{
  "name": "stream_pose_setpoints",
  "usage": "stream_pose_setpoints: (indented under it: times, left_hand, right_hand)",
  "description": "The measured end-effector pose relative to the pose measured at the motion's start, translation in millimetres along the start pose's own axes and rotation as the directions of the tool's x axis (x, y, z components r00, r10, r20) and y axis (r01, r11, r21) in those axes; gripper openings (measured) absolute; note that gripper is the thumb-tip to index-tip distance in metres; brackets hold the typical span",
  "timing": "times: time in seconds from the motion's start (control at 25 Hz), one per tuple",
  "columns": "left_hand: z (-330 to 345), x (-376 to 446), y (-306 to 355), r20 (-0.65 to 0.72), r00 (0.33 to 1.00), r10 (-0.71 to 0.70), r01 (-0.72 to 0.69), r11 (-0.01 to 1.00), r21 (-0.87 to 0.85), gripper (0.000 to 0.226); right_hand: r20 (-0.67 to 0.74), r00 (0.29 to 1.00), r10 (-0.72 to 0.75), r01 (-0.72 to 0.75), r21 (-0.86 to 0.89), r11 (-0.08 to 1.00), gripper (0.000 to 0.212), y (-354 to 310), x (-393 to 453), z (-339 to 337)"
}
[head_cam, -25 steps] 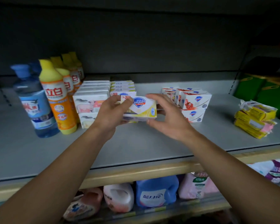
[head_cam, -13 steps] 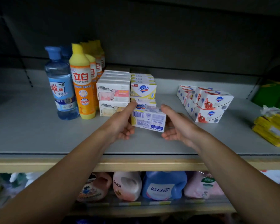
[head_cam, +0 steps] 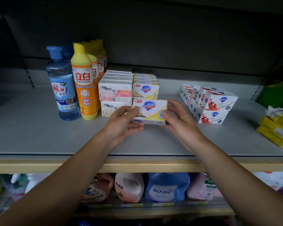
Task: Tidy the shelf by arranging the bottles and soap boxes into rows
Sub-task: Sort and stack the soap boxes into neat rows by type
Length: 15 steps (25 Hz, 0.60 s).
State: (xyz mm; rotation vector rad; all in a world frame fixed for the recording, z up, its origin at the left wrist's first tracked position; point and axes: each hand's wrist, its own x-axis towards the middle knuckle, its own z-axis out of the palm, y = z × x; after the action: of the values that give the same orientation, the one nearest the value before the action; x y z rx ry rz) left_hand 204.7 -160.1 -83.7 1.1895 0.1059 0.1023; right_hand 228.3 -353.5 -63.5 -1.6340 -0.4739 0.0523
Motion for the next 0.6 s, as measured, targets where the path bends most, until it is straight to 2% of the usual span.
stream_pose_setpoints:
  times: [0.04, 0.08, 0.16, 0.2, 0.28, 0.36, 0.4, 0.6]
  left_hand:
    - [-1, 0, -1, 0.022, 0.999, 0.029, -0.027, 0.998, -0.058, 0.013]
    - [-2, 0, -2, 0.038, 0.998, 0.047, -0.043, 0.995, -0.094, 0.009]
    - [0, 0, -2, 0.062, 0.998, 0.014, -0.003, 0.987, -0.164, 0.019]
    - [1, 1, -1, 0.103, 0.994, -0.035, 0.057, 0.973, -0.223, 0.031]
    - [2, 0, 1, 0.254, 0.961, -0.105, 0.193, 0.915, -0.353, 0.058]
    - [-1, -1, 3, 0.36, 0.925, -0.122, 0.267, 0.882, -0.387, 0.067]
    - [-3, -2, 3, 0.383, 0.915, -0.126, 0.282, 0.878, -0.386, 0.067]
    - [-8, 0, 3, 0.378, 0.916, -0.133, 0.294, 0.865, -0.407, 0.063]
  right_hand:
    - [-0.009, 1.0, 0.009, -0.008, 0.091, 0.996, 0.037, 1, 0, 5]
    - [-0.011, 0.999, -0.037, 0.038, 0.085, 0.996, 0.034, 0, 0, 9]
    - [0.008, 0.972, -0.236, 0.235, -0.117, 0.965, 0.042, 1, -4, 17]
    - [0.038, 0.932, -0.36, 0.357, -0.261, 0.897, 0.048, 0, -6, 21]
    - [0.183, 0.785, -0.593, 0.586, -0.531, 0.612, 0.053, 5, -11, 31]
    - [0.328, 0.657, -0.679, 0.678, -0.65, 0.342, 0.05, 12, -15, 43]
    - [0.357, 0.629, -0.69, 0.687, -0.671, 0.279, 0.048, 15, -16, 49]
    - [0.36, 0.625, -0.693, 0.689, -0.671, 0.273, 0.045, 18, -14, 52]
